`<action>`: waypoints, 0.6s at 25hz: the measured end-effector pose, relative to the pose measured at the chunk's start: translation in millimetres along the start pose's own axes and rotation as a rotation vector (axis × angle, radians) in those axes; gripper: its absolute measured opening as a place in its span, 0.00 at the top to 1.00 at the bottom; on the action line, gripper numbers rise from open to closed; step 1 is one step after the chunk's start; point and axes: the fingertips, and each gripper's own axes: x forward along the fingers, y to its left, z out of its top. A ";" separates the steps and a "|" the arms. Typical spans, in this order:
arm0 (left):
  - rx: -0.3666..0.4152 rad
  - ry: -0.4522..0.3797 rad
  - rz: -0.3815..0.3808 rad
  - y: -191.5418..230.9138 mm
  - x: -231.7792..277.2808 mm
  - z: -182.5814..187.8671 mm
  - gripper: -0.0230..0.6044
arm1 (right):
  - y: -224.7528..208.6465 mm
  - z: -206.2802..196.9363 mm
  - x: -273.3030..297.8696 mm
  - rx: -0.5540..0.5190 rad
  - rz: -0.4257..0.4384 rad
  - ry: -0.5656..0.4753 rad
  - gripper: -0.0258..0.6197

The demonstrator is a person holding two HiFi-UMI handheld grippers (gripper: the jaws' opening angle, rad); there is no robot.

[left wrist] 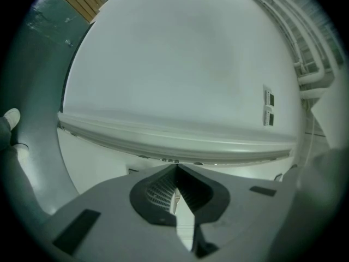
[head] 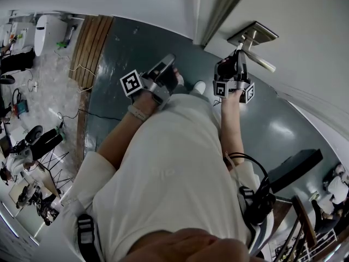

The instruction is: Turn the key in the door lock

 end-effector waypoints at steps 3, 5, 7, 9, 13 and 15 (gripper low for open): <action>0.000 -0.001 0.000 -0.8 0.9 0.0 0.95 | -0.1 0.0 0.8 0.008 0.005 0.010 0.89; 0.001 0.000 0.000 -1.1 1.6 -0.5 0.95 | 0.8 -0.6 2.0 0.003 0.012 0.020 0.89; 0.001 0.001 0.000 -0.9 2.0 -1.4 0.95 | 0.4 1.2 1.5 -0.020 0.014 0.030 0.88; -0.003 0.001 -0.001 -1.2 2.7 -2.9 0.95 | 2.3 0.7 2.4 -0.074 -0.009 0.038 0.88; -0.005 0.000 -0.005 -1.0 4.4 -4.3 0.95 | 7.4 -6.6 0.3 -0.213 -0.119 0.078 0.88; -0.008 -0.001 -0.008 -0.3 4.5 -4.5 0.95 | 11.7 -12.5 -7.0 -0.342 -0.177 0.134 0.88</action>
